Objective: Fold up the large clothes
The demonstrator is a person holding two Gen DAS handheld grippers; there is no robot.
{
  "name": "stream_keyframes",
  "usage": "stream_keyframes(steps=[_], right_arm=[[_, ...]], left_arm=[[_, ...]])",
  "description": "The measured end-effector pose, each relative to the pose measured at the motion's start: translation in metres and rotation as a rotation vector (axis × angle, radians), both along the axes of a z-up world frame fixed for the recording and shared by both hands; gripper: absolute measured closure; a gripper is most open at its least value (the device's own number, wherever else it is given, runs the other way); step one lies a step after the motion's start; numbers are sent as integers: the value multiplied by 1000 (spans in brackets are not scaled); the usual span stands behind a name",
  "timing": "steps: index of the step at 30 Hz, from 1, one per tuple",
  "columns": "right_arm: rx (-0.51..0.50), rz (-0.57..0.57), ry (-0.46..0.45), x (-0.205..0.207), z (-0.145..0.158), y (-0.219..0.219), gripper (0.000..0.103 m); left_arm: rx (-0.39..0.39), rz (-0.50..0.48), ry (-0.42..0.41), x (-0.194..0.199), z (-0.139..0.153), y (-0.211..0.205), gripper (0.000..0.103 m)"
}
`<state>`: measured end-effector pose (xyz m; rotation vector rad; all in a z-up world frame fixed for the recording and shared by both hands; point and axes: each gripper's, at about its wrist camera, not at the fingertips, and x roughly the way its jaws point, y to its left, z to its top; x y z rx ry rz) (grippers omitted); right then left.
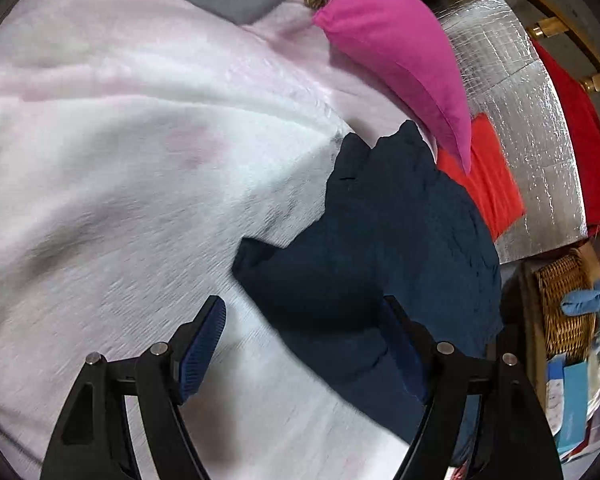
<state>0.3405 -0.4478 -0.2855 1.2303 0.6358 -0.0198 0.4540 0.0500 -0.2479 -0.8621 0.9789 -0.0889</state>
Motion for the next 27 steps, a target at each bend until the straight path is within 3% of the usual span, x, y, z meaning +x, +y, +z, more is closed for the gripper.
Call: stream_keyframes(steps=[6,8,9,11,13,14,16,19,27], right_arm=[[-97,-34,-7,28,1,-8,7],[-125,-62,-16,32,1,-9,10],[-146,-72,-4,36,0,-11,17],[-169,-88,21,39,-4,-13,31],[-188,-86,24,40,-4,-13,42],[-212,-81,25,40,0,-10,45],[-256,-73,18,37,7,-8,61],[-315,-66,8,34,21,-2,68],[-369,-33,2,12,39,0,70]], left_arm=[[-30,56,-50,18,-3,3,22],[-61,80,-59,20,-4,6,23],[-65,87,-65,20,-4,7,23],[-42,89,-70,21,-2,5,34],[-14,79,-96,23,4,2,55],[-3,75,-113,22,8,1,60],[7,63,-130,23,15,-2,78],[19,60,-151,16,22,0,83],[-3,50,-162,-12,39,9,84]])
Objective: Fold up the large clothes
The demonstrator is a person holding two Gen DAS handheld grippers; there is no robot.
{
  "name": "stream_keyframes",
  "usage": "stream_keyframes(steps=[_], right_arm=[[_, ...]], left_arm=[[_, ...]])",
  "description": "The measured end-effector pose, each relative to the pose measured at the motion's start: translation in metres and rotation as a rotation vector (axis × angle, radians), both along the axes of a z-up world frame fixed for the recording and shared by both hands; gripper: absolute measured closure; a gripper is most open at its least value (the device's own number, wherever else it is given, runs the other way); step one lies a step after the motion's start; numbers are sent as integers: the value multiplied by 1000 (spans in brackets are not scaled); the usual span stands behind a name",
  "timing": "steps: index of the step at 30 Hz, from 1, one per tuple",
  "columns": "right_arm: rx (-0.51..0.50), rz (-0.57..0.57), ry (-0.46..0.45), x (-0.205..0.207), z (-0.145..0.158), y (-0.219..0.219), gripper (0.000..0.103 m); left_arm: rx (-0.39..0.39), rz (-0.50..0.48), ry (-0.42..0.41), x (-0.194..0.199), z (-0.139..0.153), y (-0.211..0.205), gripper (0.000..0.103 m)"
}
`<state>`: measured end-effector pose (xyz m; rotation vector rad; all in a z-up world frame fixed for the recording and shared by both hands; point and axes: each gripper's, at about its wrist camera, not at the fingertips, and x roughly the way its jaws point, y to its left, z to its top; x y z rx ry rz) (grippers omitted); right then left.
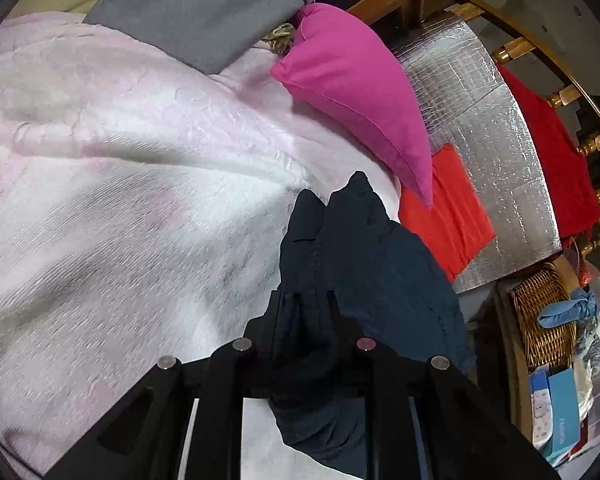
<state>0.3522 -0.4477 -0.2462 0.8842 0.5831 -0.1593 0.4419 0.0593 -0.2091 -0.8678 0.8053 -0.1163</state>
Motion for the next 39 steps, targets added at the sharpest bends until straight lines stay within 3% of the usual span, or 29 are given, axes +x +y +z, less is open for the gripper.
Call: stream_keyframes(steps=[11,17,19,21,22,23,25,26,30,34,36,37,39], right_arm=[[-20,33,23,-50,13,0,70],[-27,45,22,-80,16,5,70],[-23,51,54,-85,10,8,70],[-14,66,105,-83,0,7,69],[-8,75,126,-82,-3,6,65],[14,88,147,-80,-6,3,64],[83,117,182,-83,-8,-8,51],[98,130,199,-87,-6,-14,49],[156,175,193,-109,-1,-39,48],[84,153,205,-117,7,-51,44],[9,66,191,-122,18,-60,37],[-18,21,171,-123,25,-66,26],[-19,8,117,-116,33,-72,19]], left_arm=[[-2,-5,40,-53,10,4,84],[45,-20,47,-83,12,10,84],[76,-33,88,-84,1,11,83],[54,-48,173,-78,-17,14,78],[39,-44,195,-76,-21,17,71],[16,-47,211,-74,-23,22,69],[-12,-52,211,-73,-20,33,64],[-9,-51,209,-72,-17,37,63],[131,-33,151,-73,5,55,56],[244,-47,73,-65,18,58,42],[226,-82,67,-56,14,52,42],[210,-99,66,-49,11,53,42],[192,-154,76,-36,5,43,41]])
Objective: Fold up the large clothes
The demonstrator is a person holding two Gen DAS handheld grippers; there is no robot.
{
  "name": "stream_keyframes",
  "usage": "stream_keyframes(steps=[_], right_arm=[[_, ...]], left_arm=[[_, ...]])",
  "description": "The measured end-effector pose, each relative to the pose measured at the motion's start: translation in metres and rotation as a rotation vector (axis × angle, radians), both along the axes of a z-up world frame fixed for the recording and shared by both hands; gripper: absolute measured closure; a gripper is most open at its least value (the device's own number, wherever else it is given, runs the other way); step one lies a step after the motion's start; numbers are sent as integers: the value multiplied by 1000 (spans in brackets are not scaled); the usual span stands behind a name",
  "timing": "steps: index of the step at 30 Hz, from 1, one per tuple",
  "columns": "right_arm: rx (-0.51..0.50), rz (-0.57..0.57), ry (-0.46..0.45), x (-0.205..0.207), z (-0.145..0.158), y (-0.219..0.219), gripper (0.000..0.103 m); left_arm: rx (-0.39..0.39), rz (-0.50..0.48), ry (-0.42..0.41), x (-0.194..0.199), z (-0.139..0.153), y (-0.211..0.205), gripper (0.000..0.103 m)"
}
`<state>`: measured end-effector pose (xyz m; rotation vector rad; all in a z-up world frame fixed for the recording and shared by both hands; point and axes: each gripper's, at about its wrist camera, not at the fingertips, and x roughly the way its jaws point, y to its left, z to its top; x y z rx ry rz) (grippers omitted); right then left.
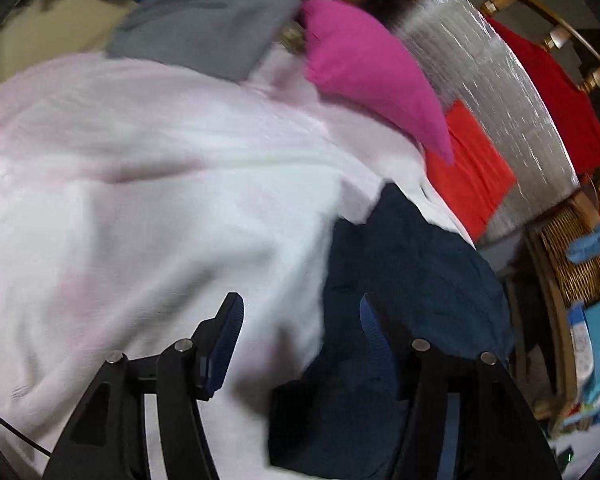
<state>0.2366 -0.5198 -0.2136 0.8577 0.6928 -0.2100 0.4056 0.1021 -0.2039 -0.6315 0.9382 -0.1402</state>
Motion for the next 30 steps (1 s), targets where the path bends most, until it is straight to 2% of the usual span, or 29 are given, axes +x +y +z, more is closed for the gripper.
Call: stream_keyframes(steps=[2,5,7,13,15,17,18,19,22,25,28,30], right_arm=[[10,40,-8,20,-3,-5,19],[67,105,46,49,-25,-10,18],[143,154,88,68,-45,-11,18],[232,220,110,102,-74,-9,17],[217,216,112,107,-75,-3,16],[174,209,116,112,-74,7,19],[150,202,116,113,-72,12,27],[133,198,114,114,-71,15,40],[73,183,82,113,-59,26,61],[-14,158,30,107,-39,36,69],[-59,139,-41,100,-22,43,69],[-53,131,4,101,-31,40,69]], left_arm=[[5,-49,22,13,-7,-13,41],[9,-81,53,23,-16,-25,36],[-11,-90,82,32,-23,-27,31],[-92,-101,125,46,-39,-29,30],[-135,-108,133,48,-43,-30,30],[-120,-110,115,49,-41,-34,30],[-106,-116,98,48,-39,-37,39],[-102,-128,86,49,-37,-41,56],[-63,-139,54,48,-29,-52,69],[-84,-113,14,43,-18,-49,78],[-55,-112,-56,35,-3,-48,78],[-14,-114,-27,37,-7,-51,78]])
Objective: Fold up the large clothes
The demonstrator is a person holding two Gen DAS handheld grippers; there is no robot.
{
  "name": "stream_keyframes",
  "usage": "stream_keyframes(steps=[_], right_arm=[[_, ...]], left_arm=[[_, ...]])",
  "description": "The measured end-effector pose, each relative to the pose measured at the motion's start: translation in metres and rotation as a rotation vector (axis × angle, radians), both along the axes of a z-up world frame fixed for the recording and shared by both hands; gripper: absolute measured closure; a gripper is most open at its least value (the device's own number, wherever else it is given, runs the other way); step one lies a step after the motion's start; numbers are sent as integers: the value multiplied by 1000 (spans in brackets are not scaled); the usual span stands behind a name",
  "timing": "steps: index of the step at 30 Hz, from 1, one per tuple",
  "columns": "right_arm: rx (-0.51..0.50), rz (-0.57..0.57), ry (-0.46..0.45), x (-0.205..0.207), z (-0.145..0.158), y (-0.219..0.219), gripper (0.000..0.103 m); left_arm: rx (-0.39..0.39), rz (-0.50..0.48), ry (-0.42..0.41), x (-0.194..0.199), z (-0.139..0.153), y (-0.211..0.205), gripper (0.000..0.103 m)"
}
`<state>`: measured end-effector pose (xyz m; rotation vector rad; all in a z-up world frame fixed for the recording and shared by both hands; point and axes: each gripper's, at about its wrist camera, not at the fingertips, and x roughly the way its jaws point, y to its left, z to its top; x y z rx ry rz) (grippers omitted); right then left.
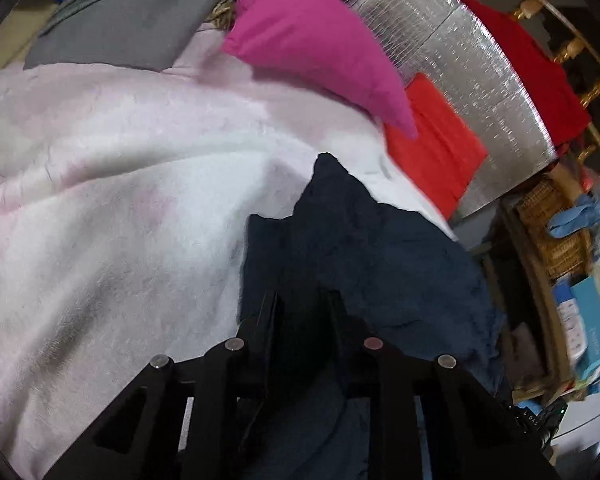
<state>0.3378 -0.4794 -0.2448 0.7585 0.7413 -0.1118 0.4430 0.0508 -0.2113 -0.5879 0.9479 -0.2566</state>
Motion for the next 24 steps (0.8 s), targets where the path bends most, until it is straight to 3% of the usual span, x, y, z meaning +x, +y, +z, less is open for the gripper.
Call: stream_keyframes(steps=[2,5,7,10,14,17,19,24], right_arm=[[32,-7,98,5,-21,-5,64],[68,-9,97,1,-20,-9,57],[35,-25,120,-7,-11,-11,45],[-13,-53,125,-20,1,-16,45],[-118,-134,16,-37,26,-16,45],[-187,-86,-58,-38,43,6,46],[-225,-21,-98,-36,51,25,59],[-269,127,-65,-21,43,67,62]], left_arm=[[7,-1,53,3,-11,0,74],[38,29,62,1,-8,4,59],[94,45,27,-5,4,4,54],[244,68,-72,-20,29,-7,40],[384,54,-208,-39,54,-29,38],[459,39,-271,-51,64,-46,37],[490,29,-294,-46,67,-53,37],[542,-10,-338,-53,71,-68,37]])
